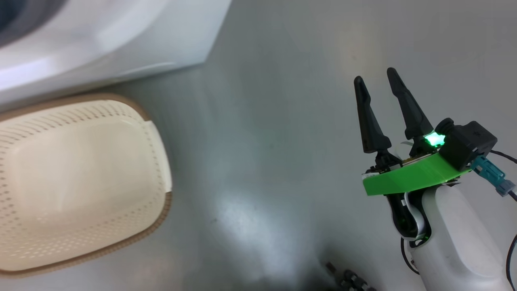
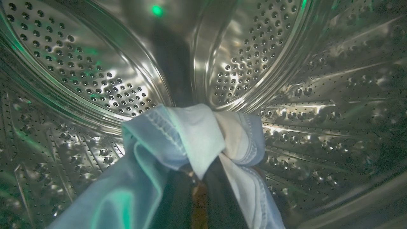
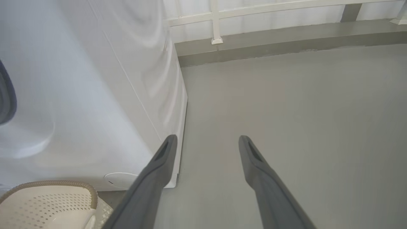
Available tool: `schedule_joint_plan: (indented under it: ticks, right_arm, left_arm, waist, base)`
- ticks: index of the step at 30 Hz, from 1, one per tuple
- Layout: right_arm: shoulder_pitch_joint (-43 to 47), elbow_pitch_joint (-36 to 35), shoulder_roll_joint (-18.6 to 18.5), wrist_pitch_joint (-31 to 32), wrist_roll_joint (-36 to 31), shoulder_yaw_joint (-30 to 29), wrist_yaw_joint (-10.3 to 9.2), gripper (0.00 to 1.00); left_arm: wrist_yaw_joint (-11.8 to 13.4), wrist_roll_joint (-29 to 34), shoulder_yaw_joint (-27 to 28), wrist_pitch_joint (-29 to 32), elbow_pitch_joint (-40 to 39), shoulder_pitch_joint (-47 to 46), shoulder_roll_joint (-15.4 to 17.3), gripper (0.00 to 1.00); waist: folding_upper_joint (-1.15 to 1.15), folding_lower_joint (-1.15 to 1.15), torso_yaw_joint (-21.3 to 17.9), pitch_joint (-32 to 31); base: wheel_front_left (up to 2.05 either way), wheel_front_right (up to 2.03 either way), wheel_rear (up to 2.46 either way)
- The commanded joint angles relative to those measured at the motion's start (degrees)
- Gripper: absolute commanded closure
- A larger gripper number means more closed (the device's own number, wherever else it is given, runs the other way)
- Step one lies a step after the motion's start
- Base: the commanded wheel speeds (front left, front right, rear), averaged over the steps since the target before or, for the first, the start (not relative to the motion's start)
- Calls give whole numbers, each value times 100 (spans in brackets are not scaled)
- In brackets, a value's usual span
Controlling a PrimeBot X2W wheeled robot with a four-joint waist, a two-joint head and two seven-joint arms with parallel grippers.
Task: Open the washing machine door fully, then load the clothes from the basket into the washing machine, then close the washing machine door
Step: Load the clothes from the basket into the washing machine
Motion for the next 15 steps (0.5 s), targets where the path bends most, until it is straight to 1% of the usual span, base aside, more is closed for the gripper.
schedule_joint_plan:
  ticks: [1,4,6,8,9,10,12,15]
  right_arm:
    - [123,-160,20,-46,-45,97,25,0]
    - [109,-177,51,-46,-41,118,25,0]
    - [103,-172,64,-46,-40,134,25,0]
    - [91,-167,73,-46,-38,138,25,0]
    - [83,-164,77,-46,-39,136,25,0]
    - [77,-160,80,-46,-41,133,25,0]
    - [66,-148,84,-46,-47,121,25,0]
    - [35,-120,88,-46,-46,145,25,0]
  left_arm:
    - [-20,68,20,67,-63,-268,371,100]
    - [-26,41,-104,240,64,-647,495,100]
    - [-27,-46,-215,507,181,-812,525,100]
    - [-28,-145,-309,703,263,-965,586,69]
    - [-28,-202,-358,795,303,-1024,605,25]
    - [-28,-263,-416,916,355,-1073,613,0]
    - [-28,-347,-577,1189,464,-1125,621,0]
    - [-29,-449,-736,1347,574,-1173,636,0]
  waist:
    - [0,0,-321,396]
    - [0,0,-378,480]
    - [0,0,-409,494]
    - [0,0,-435,501]
    - [0,0,-442,502]
    - [0,0,-444,501]
    - [0,0,-424,493]
    - [0,0,-376,462]
  base:
    - [0,0,0]
    - [0,0,0]
    - [0,0,0]
    - [0,0,0]
    - [0,0,0]
    - [0,0,0]
    - [0,0,0]
    - [0,0,0]
